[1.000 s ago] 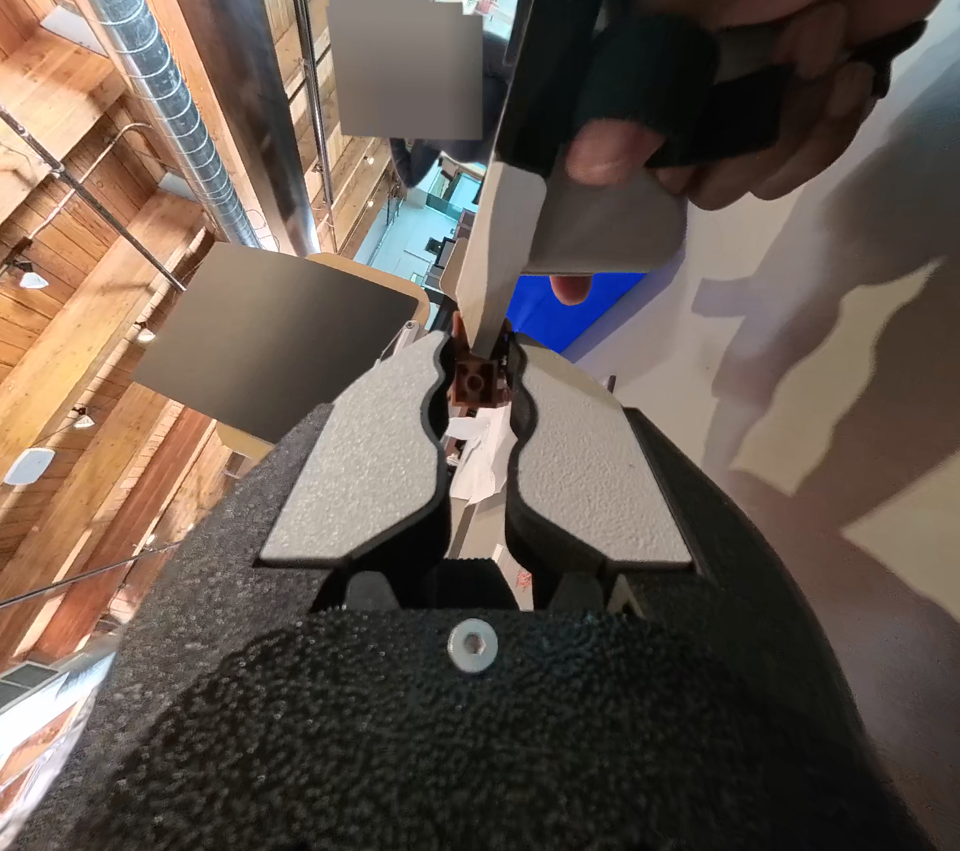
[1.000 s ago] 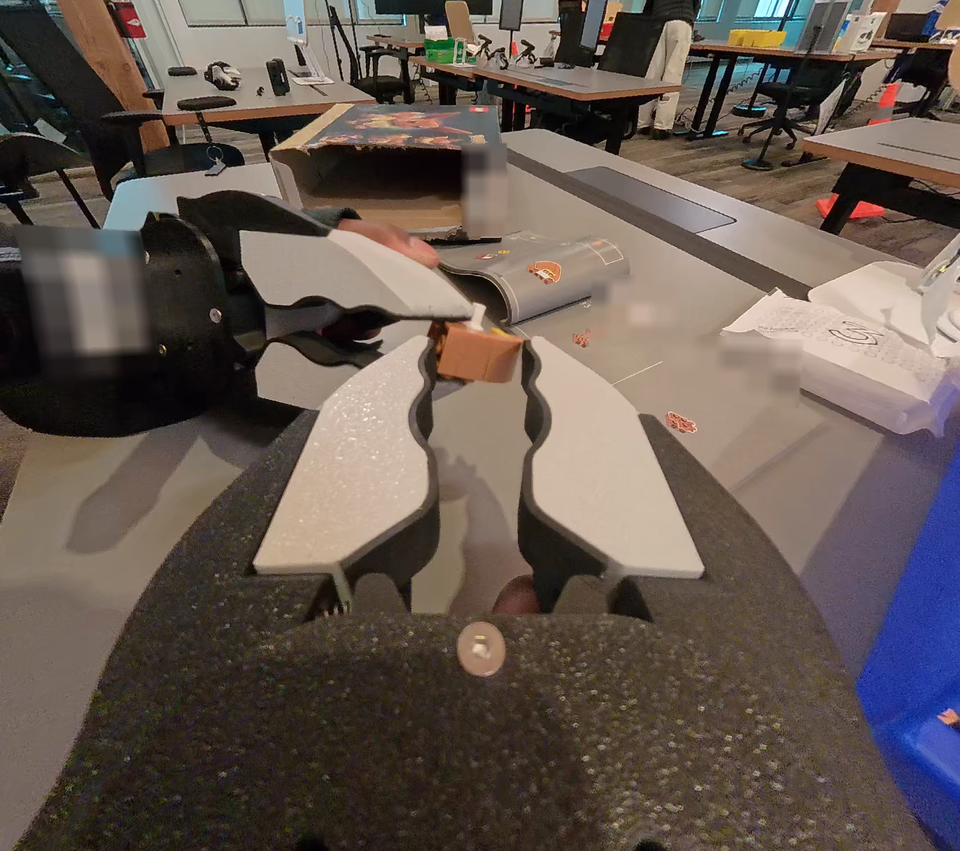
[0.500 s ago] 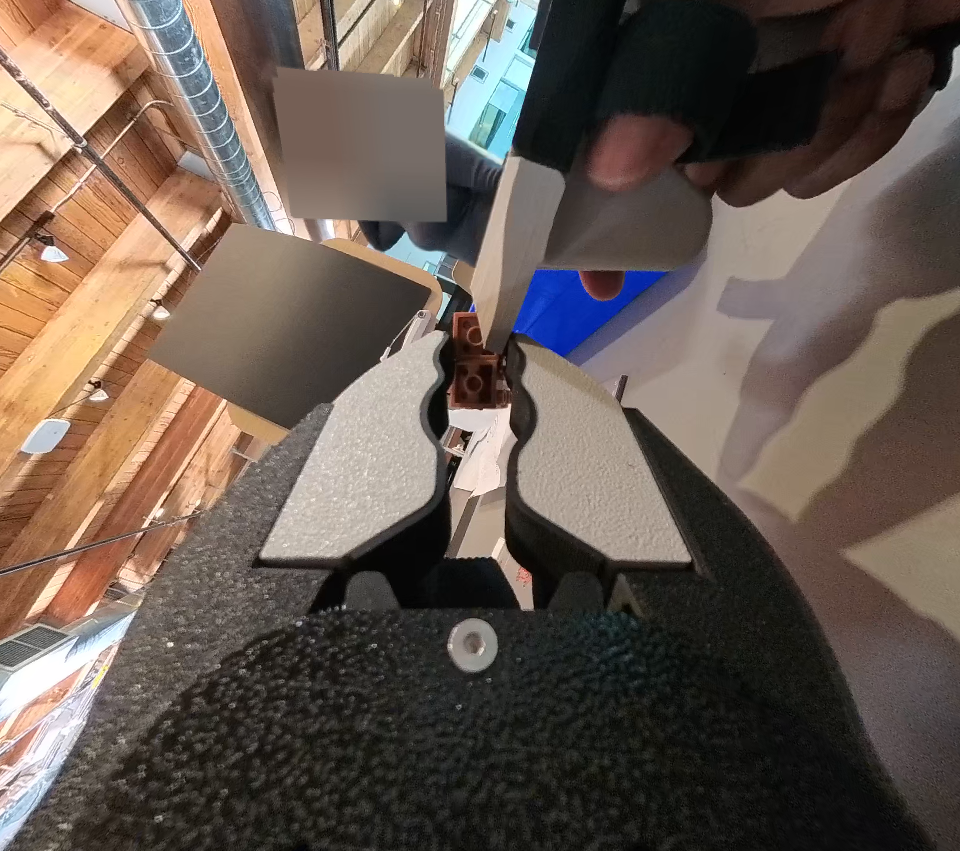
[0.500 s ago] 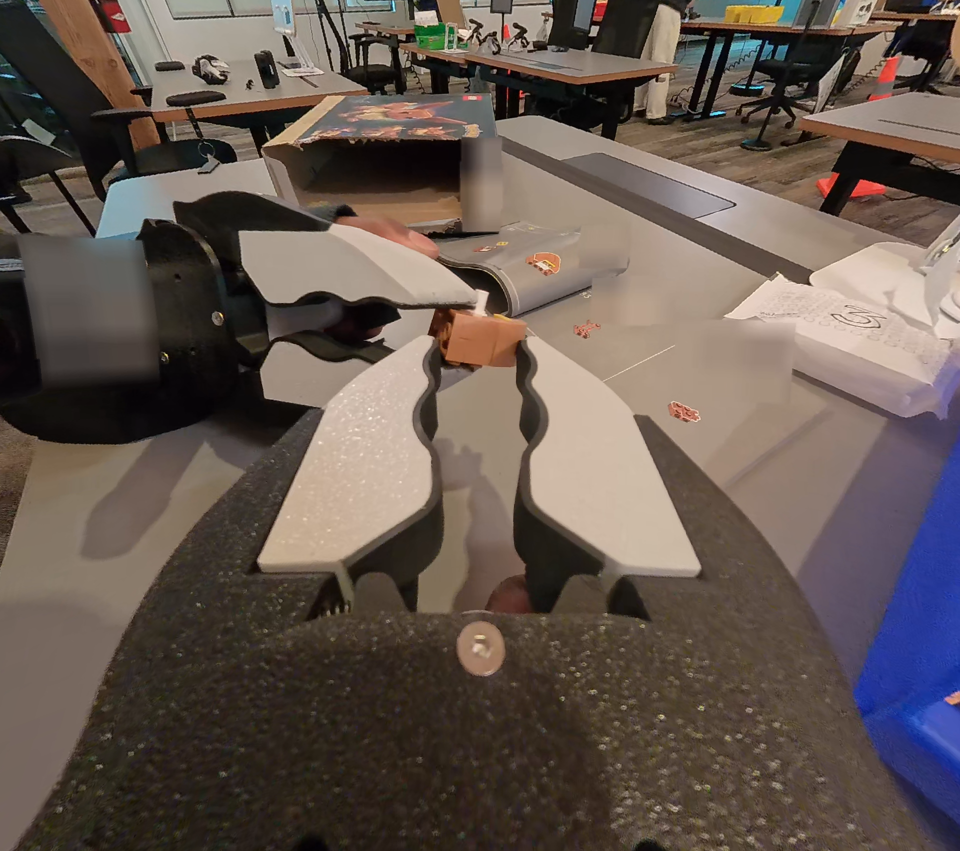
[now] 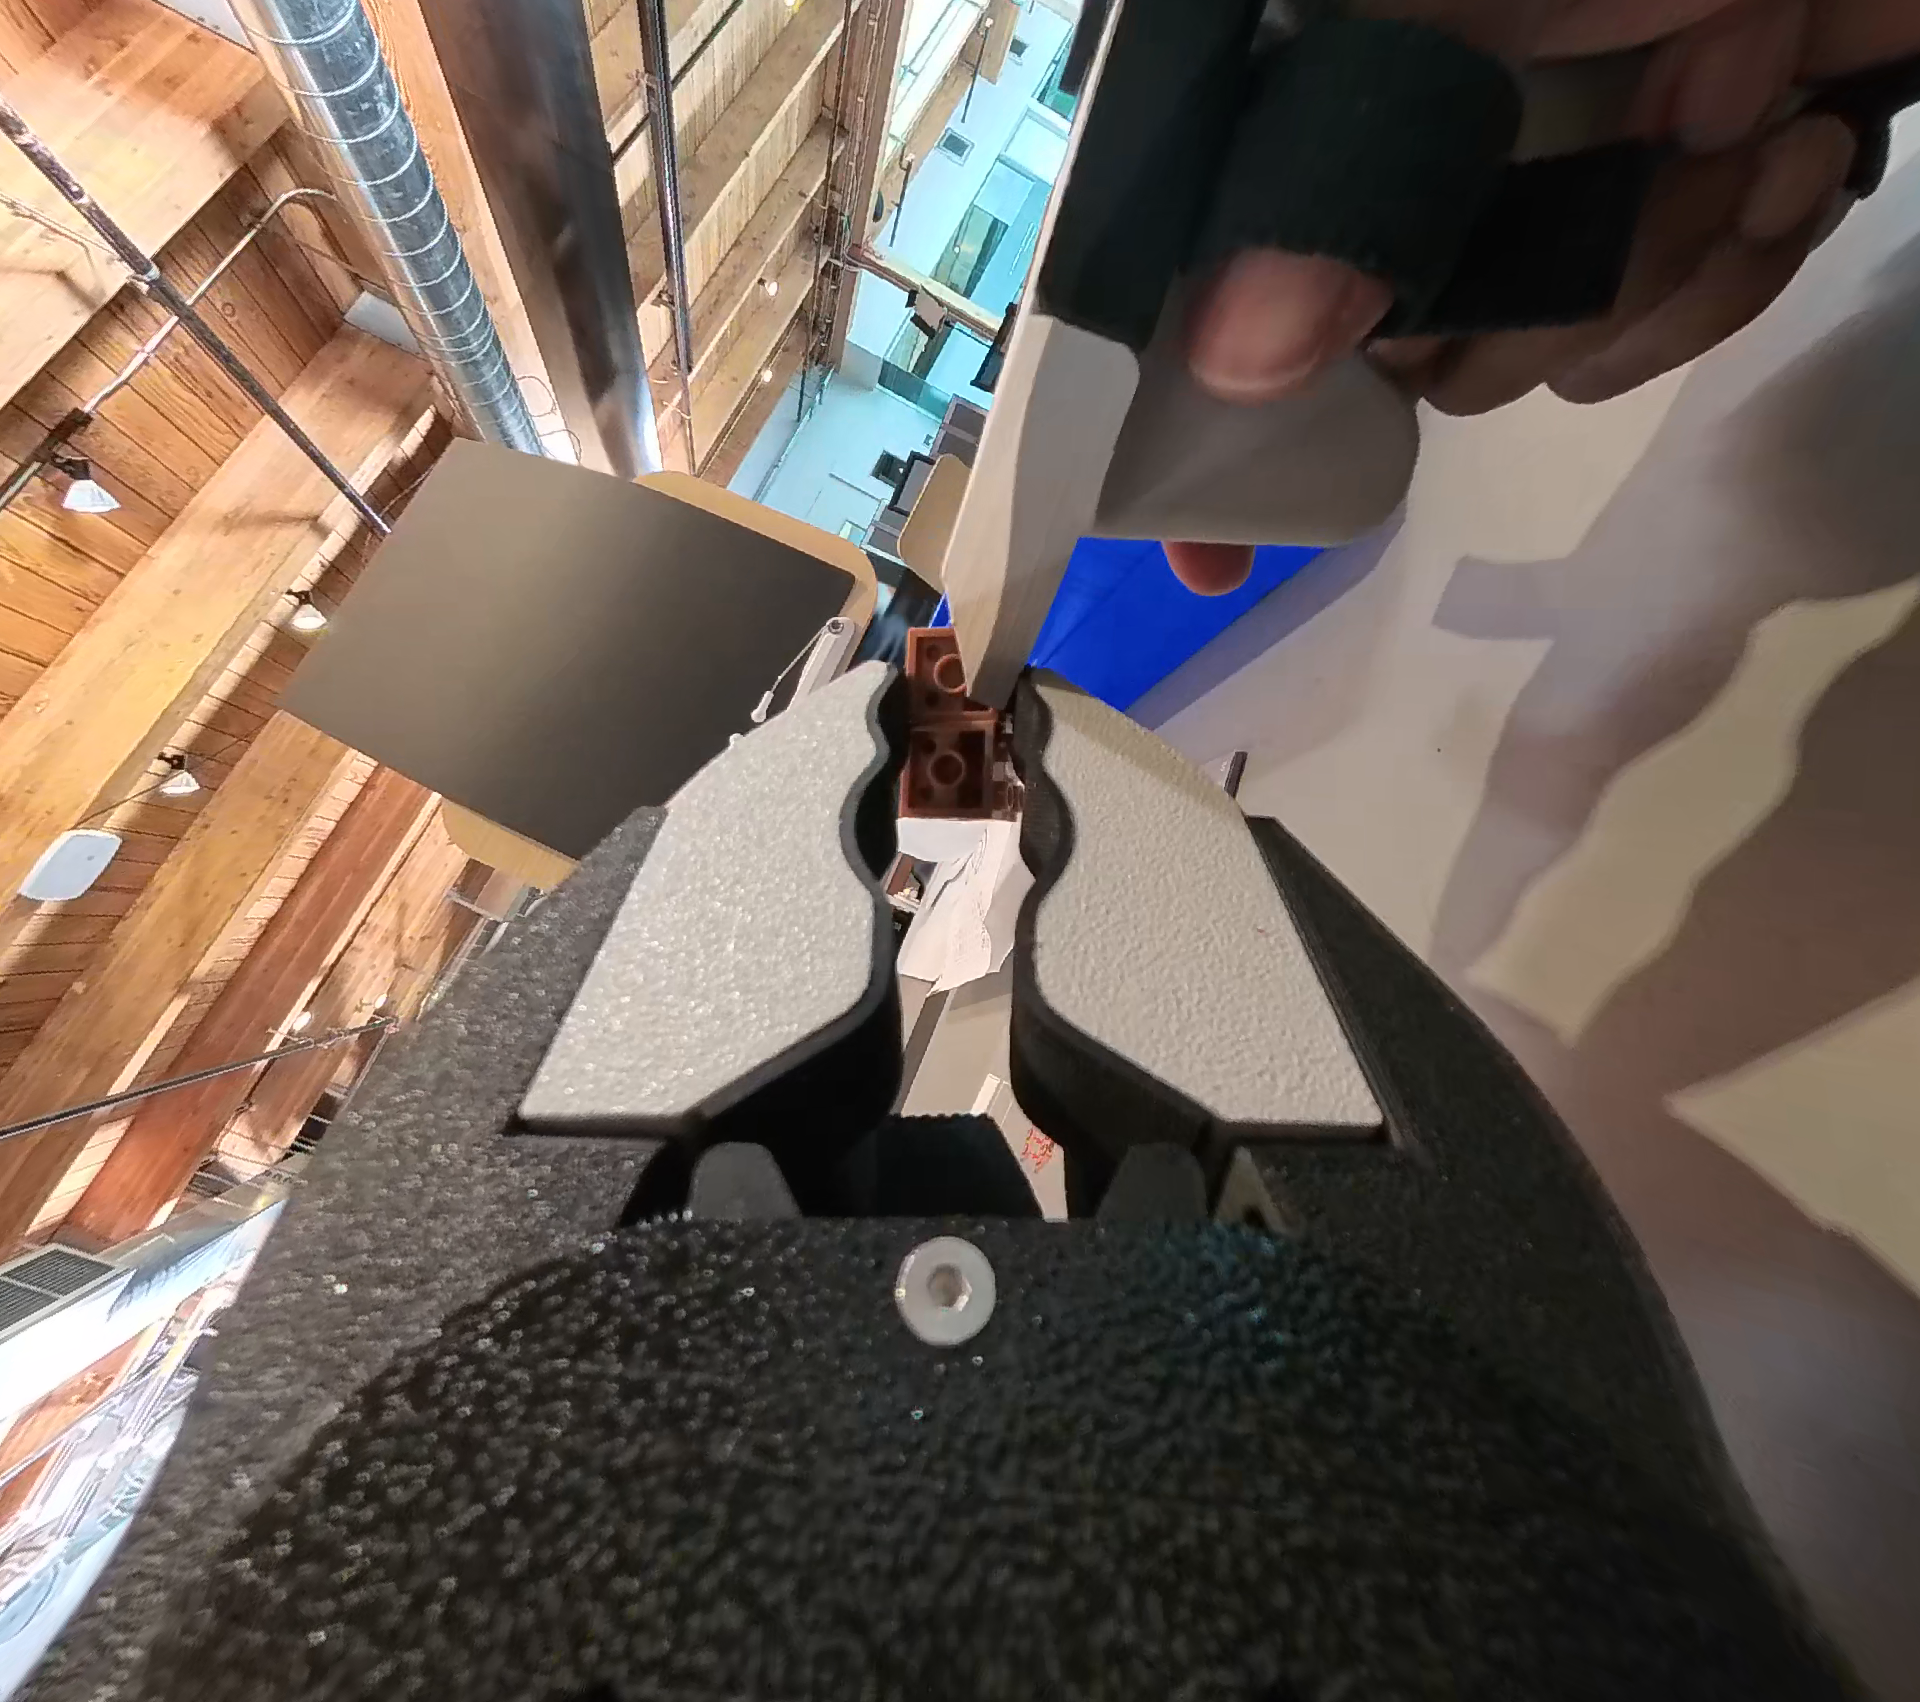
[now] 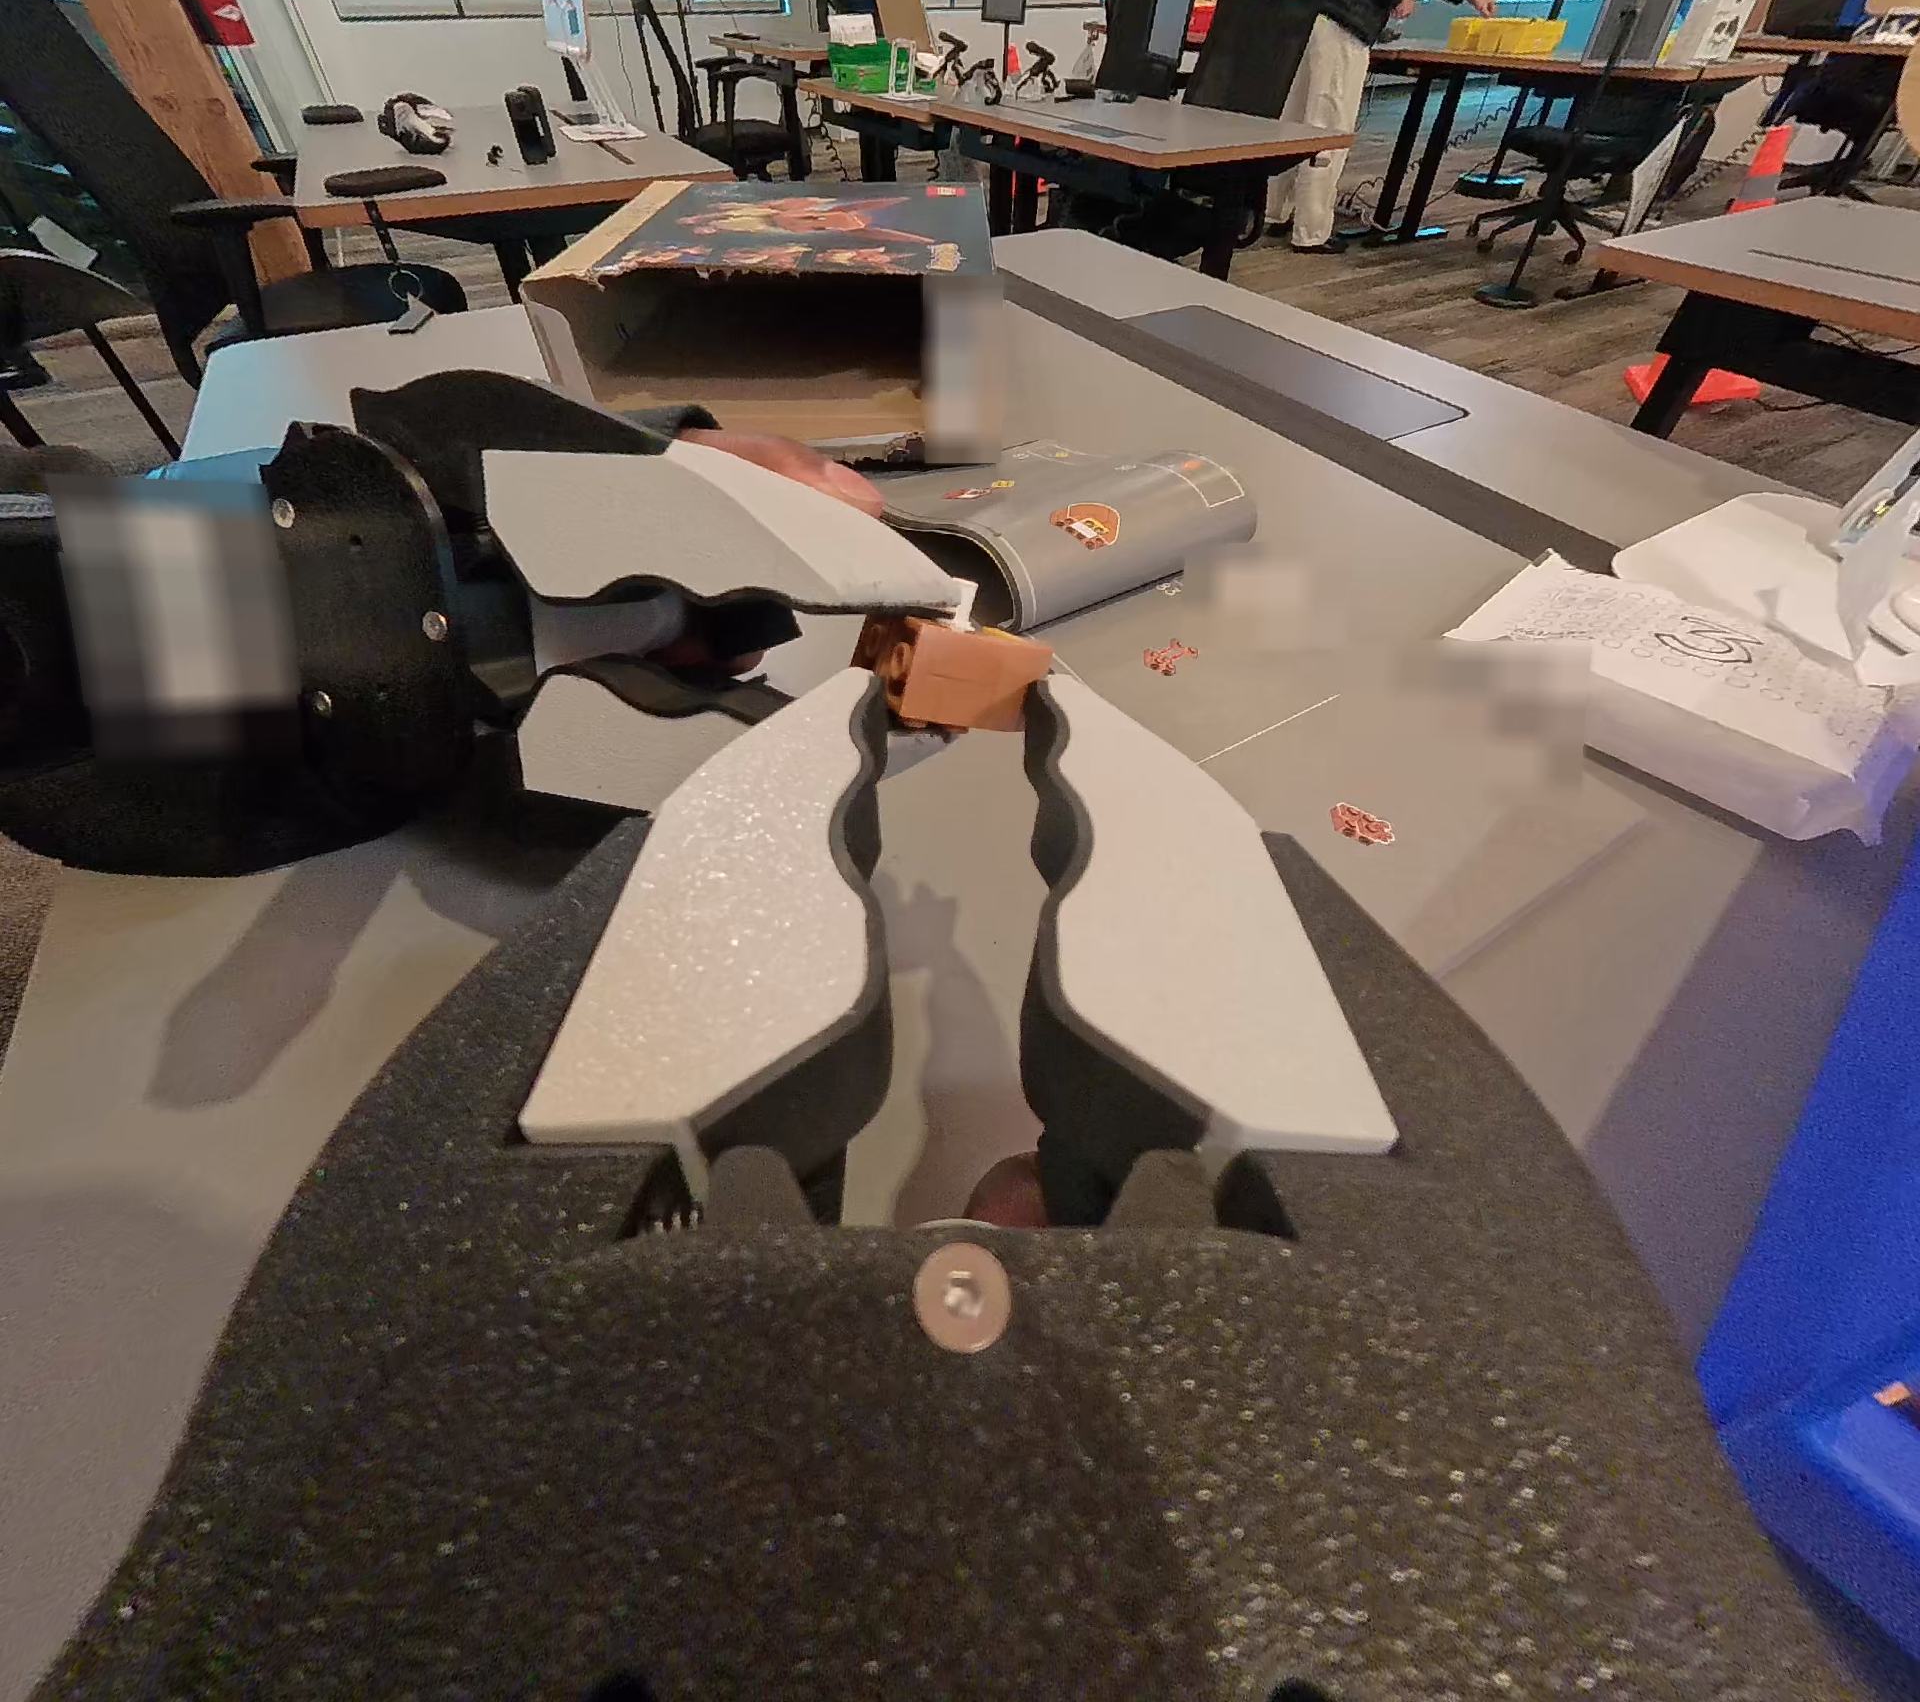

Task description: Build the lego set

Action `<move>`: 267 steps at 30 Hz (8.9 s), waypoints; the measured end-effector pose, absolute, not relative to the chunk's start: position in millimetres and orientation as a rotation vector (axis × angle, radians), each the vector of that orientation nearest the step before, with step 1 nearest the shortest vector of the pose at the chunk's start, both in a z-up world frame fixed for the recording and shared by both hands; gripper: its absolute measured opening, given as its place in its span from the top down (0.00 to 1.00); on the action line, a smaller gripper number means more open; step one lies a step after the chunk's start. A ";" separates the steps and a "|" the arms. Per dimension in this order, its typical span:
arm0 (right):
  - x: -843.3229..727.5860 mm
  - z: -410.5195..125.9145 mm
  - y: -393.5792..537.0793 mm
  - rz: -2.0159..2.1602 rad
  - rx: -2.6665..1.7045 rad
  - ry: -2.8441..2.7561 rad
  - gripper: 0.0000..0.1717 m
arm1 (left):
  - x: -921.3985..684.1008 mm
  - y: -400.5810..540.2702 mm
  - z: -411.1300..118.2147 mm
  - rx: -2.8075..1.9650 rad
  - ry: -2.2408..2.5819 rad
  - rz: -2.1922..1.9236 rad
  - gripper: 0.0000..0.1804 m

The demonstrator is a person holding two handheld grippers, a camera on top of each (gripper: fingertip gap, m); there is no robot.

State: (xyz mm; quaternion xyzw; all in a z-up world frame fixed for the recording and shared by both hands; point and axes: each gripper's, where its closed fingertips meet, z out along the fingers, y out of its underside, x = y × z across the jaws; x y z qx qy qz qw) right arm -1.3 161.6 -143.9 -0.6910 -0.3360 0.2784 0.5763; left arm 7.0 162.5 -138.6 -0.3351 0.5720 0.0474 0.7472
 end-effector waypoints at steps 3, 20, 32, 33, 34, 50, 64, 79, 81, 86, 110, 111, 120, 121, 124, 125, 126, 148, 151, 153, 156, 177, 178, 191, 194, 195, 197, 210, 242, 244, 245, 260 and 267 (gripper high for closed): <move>-1.3 -144.4 161.9 0.650 -1.620 -0.785 0.85 | 7.2 162.9 -139.2 -0.738 1.252 0.100 0.90; -5.0 -146.2 160.3 0.915 -1.651 -0.707 0.81 | 8.9 156.8 -138.1 -0.737 1.258 0.006 0.90; -3.4 -146.8 160.8 0.809 -1.637 -0.746 0.81 | 9.7 156.9 -140.0 -0.732 1.263 0.023 0.90; -3.4 -146.3 160.5 0.808 -1.630 -0.749 0.81 | 9.7 156.3 -139.3 -0.728 1.260 0.022 0.90; -3.2 -146.7 160.5 0.804 -1.633 -0.750 0.81 | 9.8 156.3 -139.3 -0.728 1.261 0.025 0.90; 4.2 -134.2 168.2 0.785 -1.565 -0.703 0.72 | 10.0 160.0 -135.3 -0.918 1.192 -0.286 0.90; 5.9 -142.7 172.4 0.743 -1.509 -0.794 0.70 | -14.8 201.4 -127.4 -1.466 0.422 -1.515 0.90; 5.7 -149.2 175.6 0.820 -1.582 -0.738 0.79 | 1.3 186.0 -137.5 -1.560 0.488 -1.657 0.90; 6.9 -146.7 175.4 0.879 -1.586 -0.709 0.81 | 6.3 178.7 -138.4 -1.553 0.593 -1.628 0.90; 7.1 -142.4 171.1 0.975 -1.575 -0.705 0.86 | 8.7 172.4 -137.8 -1.514 0.733 -1.549 0.89; 9.3 -137.5 168.0 1.871 -1.645 -0.304 0.88 | 7.4 163.1 -153.6 -1.116 1.322 -0.751 0.72; 7.5 -137.0 165.2 1.891 -1.640 -0.315 0.88 | 8.4 161.6 -153.7 -1.081 1.332 -0.719 0.71; -6.8 -138.3 147.7 1.973 -1.644 -0.406 0.88 | 10.7 146.3 -152.5 -0.923 1.382 -0.696 0.82; -7.0 -138.4 146.9 1.970 -1.643 -0.418 0.88 | 10.5 146.2 -152.4 -0.913 1.382 -0.672 0.82; -6.3 -139.8 147.9 1.901 -1.649 -0.461 0.87 | 9.5 146.6 -153.9 -0.939 1.403 -0.658 0.82; -4.9 -140.9 150.6 1.854 -1.657 -0.474 0.86 | 8.7 148.9 -153.6 -0.968 1.396 -0.663 0.82; -2.5 -142.1 154.0 1.792 -1.663 -0.491 0.84 | 7.8 151.1 -153.5 -0.997 1.390 -0.670 0.82; -3.0 -163.2 138.6 0.574 -1.339 -1.291 0.76 | 3.5 142.0 -173.8 -1.207 1.568 -0.732 0.82; -4.2 -165.2 136.9 0.564 -1.330 -1.305 0.78 | 3.9 139.5 -175.7 -1.212 1.585 -0.740 0.82; -5.2 -165.3 135.6 0.568 -1.329 -1.307 0.80 | 4.4 137.6 -178.4 -1.212 1.605 -0.732 0.82; -6.1 -168.0 134.7 0.570 -1.336 -1.316 0.83 | 4.3 138.5 -180.3 -1.215 1.612 -0.706 0.82; -5.2 -171.3 136.0 0.647 -1.403 -1.294 0.82 | 4.8 139.6 -184.2 -1.282 1.574 -0.819 0.82; -4.9 -172.1 135.3 0.633 -1.398 -1.311 0.80 | 5.0 139.5 -182.6 -1.280 1.567 -0.825 0.82; -5.6 -170.3 134.2 0.571 -1.370 -1.331 0.78 | 3.5 137.1 -174.5 -1.264 1.548 -0.869 0.82; -5.2 -167.6 134.3 0.575 -1.363 -1.320 0.79 | 3.0 137.6 -173.0 -1.269 1.532 -0.895 0.82; -5.3 -166.6 134.2 0.573 -1.357 -1.317 0.79 | 3.1 137.8 -172.0 -1.268 1.525 -0.904 0.82; -5.5 -164.5 133.7 0.565 -1.344 -1.313 0.80 | 3.2 137.7 -170.1 -1.261 1.510 -0.918 0.82; -0.9 -148.5 132.8 0.535 -1.257 -1.267 0.79 | -3.1 143.5 -150.9 -0.899 1.441 -0.654 0.82; -3.5 -193.6 138.5 0.561 -1.581 -1.272 0.88 | 2.3 148.0 -187.8 -0.437 1.665 0.179 0.77; -0.7 -199.3 142.6 0.520 -1.612 -1.278 0.88 | -2.2 152.6 -202.9 -0.494 1.756 0.164 0.74; 1.1 -202.9 144.5 0.496 -1.632 -1.284 0.88 | -6.6 155.7 -213.8 -0.536 1.820 0.157 0.73; 9.4 -239.9 142.4 0.386 -1.786 -1.433 0.80 | -17.7 178.0 -225.3 -1.058 1.731 -0.212 0.77; 6.4 -185.5 140.0 0.514 -1.644 -1.277 0.74 | -18.6 186.4 -205.6 -1.128 1.596 -0.278 0.76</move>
